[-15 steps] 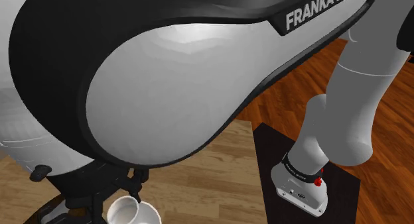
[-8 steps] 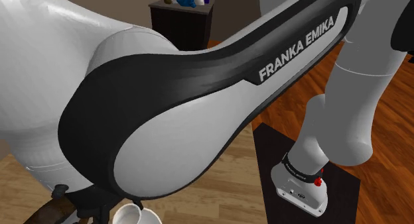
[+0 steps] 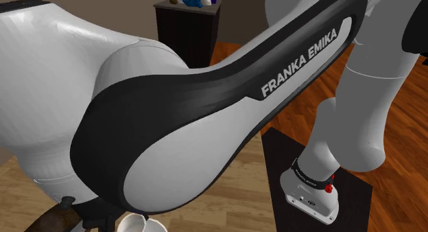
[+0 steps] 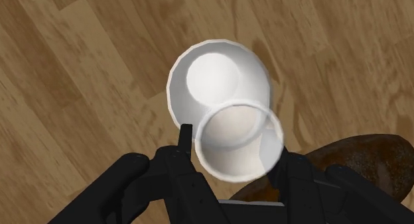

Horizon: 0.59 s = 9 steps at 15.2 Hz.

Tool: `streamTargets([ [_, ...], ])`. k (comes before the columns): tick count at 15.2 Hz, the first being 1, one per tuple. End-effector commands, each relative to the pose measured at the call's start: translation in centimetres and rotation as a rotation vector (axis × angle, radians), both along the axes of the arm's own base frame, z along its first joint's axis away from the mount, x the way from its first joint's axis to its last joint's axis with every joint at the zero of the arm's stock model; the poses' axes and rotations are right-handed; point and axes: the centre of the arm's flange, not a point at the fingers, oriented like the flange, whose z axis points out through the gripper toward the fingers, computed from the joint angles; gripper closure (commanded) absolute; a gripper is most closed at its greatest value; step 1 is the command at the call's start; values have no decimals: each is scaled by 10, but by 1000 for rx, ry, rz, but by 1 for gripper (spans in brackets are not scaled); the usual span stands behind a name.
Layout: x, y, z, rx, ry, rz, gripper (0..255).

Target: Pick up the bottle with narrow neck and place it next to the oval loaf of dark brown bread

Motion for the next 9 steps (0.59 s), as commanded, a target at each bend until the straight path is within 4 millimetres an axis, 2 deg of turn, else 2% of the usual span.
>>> streamTargets([
  [1, 0, 0, 0, 0, 0, 0, 255],
  [2, 0, 0, 0, 0, 0, 0, 0],
  [7, 0, 0, 0, 0, 0, 0, 0],
  [9, 3, 0, 26, 0, 0, 0, 0],
])
